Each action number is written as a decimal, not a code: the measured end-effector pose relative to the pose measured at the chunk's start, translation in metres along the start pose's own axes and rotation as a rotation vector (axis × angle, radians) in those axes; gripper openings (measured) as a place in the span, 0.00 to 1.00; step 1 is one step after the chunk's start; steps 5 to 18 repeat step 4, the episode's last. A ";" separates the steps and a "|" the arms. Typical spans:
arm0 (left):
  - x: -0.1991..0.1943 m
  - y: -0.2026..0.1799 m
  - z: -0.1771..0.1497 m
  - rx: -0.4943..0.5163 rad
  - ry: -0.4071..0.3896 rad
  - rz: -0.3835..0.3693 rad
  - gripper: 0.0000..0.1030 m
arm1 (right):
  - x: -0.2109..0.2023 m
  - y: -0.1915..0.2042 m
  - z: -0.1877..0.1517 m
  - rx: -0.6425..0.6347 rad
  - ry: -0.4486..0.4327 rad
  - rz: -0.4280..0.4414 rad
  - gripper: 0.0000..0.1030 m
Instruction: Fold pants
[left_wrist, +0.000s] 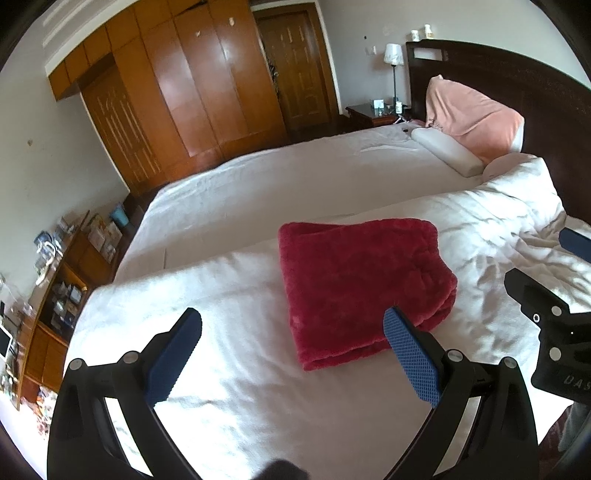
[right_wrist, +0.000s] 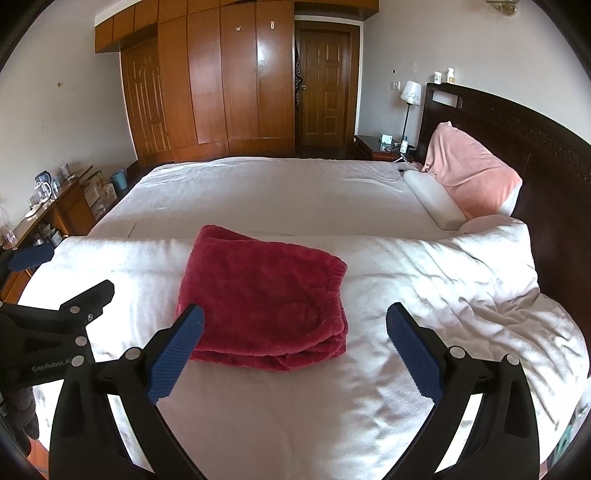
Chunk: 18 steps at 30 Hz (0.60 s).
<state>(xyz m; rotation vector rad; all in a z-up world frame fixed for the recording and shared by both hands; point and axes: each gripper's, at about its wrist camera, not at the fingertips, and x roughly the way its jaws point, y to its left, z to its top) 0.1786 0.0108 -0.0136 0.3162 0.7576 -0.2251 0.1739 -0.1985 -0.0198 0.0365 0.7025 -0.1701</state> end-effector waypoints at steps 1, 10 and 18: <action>0.001 0.002 0.000 -0.007 0.003 -0.003 0.95 | 0.000 0.000 0.001 -0.001 0.001 0.000 0.97; 0.004 0.006 -0.001 -0.020 0.015 -0.007 0.95 | 0.003 0.002 0.001 -0.004 0.006 0.001 0.97; 0.004 0.006 -0.001 -0.020 0.015 -0.007 0.95 | 0.003 0.002 0.001 -0.004 0.006 0.001 0.97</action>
